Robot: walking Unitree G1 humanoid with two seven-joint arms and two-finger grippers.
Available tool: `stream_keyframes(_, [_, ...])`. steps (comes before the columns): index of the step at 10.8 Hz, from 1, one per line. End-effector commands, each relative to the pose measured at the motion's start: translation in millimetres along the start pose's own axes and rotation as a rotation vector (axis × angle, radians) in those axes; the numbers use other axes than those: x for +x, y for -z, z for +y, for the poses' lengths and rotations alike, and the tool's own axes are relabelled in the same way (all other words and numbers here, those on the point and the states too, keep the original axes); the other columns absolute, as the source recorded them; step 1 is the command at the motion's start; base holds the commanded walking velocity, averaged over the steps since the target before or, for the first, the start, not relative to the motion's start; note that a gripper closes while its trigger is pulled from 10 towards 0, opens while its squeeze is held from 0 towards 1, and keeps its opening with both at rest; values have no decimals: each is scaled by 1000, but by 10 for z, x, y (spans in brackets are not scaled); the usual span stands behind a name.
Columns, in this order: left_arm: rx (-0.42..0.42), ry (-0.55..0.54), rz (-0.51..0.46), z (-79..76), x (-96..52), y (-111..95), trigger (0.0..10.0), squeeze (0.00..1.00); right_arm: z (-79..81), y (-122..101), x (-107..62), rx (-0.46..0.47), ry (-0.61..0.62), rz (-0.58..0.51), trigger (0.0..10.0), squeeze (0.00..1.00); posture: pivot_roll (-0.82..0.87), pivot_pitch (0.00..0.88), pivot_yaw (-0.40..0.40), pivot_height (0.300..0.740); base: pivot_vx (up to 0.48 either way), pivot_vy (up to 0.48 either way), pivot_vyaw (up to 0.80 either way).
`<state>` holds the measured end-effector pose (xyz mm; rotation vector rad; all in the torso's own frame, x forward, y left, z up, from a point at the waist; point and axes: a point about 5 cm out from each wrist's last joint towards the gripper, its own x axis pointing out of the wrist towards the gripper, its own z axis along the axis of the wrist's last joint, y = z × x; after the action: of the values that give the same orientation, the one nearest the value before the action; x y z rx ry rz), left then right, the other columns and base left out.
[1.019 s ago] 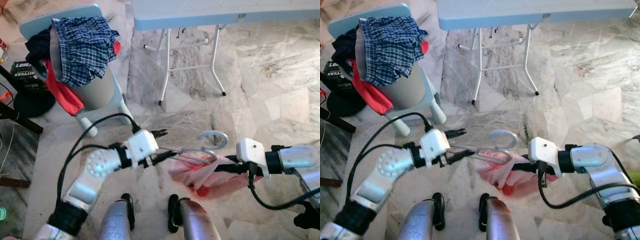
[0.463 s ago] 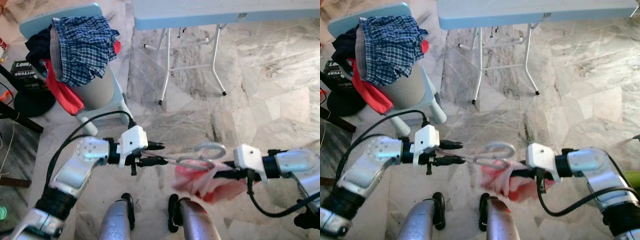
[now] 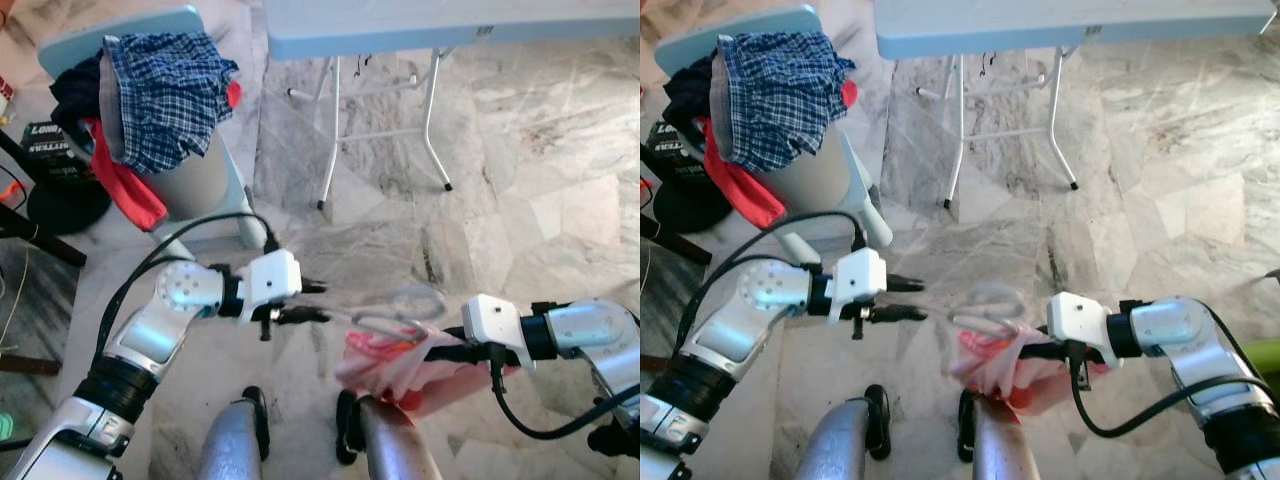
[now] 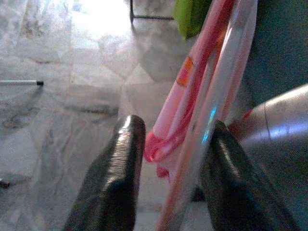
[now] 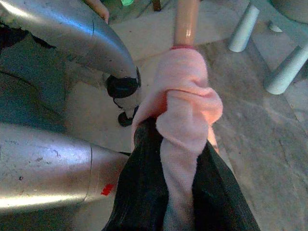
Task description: Hang hanger
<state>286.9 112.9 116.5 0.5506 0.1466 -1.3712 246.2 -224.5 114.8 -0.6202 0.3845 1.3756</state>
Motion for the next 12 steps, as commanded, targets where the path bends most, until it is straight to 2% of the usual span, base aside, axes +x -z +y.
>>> stream_keyframes(1, [17, -3, 25, -31, -6, 47, 10000, 1000, 6, -13, -8, -28, -5, 4, 10000, 0, -50, 298, -24, 740, 0, 0, 0])
stream_keyframes(4, [107, -23, 38, 6, 7, 22, 10000, 1000, -72, -14, 5, -60, 51, 16, 10000, 0, -47, 295, -27, 740, 0, 0, 0])
stream_keyframes(5, [122, 1, 45, 0, 30, 18, 10000, 0, -68, -13, 13, -68, 44, 21, 10000, 0, -47, 295, -27, 740, 0, 0, 0])
stream_keyframes(7, [152, 60, 49, -14, 103, -6, 10000, 0, -79, -15, 23, -78, 47, 24, 10000, 0, -51, 292, -27, 740, 0, 0, 0])
stream_keyframes(9, [160, 58, 24, 35, 191, -73, 10000, 0, -67, -16, 37, -77, 46, 23, 10000, 0, -59, 288, -23, 740, 0, 0, 0])
stream_keyframes(12, [184, 70, 43, 61, 219, -64, 10000, 0, -69, -8, 37, -78, 52, 27, 10000, 0, -60, 287, -21, 740, 0, 0, 0])
